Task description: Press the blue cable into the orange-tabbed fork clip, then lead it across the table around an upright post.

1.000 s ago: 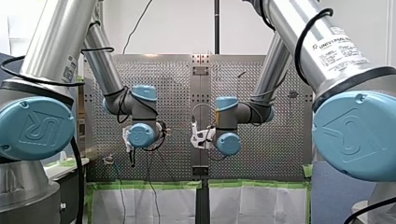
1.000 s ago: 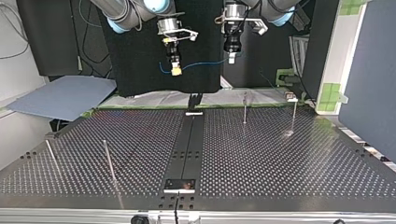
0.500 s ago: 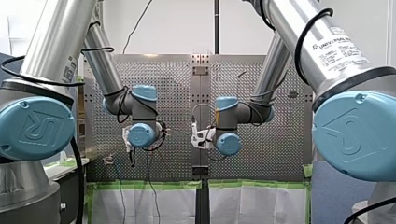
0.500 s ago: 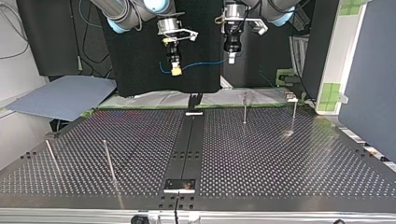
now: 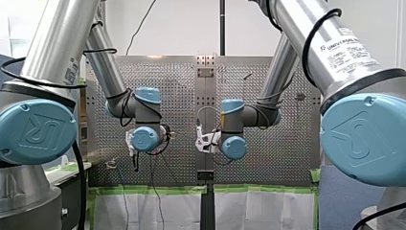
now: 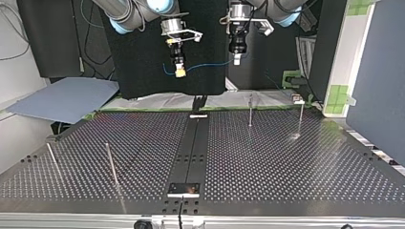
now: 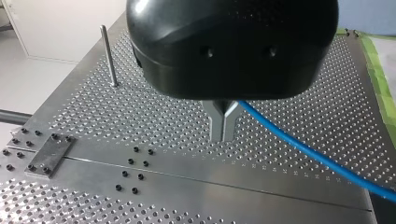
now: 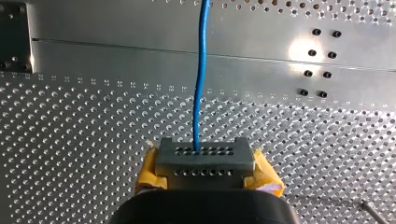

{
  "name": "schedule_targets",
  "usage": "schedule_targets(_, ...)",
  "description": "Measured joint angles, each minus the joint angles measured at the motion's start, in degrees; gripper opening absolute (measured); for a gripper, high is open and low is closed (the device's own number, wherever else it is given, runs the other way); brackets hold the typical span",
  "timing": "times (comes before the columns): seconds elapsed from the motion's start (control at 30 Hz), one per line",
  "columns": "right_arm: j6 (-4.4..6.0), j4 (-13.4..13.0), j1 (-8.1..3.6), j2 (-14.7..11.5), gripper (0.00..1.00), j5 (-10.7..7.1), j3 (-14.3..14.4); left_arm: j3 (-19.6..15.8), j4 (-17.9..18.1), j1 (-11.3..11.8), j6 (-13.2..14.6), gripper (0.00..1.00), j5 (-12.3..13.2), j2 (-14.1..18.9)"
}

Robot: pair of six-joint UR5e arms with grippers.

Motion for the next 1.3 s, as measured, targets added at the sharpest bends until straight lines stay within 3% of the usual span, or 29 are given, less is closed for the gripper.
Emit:
schedule_targets(0.93,0.0,0.0,0.0,0.0,0.0,0.0,0.0,-0.01,0.01,-0.04,0.03,0.0,0.0,-0.01)
schedule_targets(1.3,0.0,0.01,0.0,0.0,0.0,0.08,0.09,-0.25,0.17,-0.43,0.6,0.0,-0.09,-3.19)
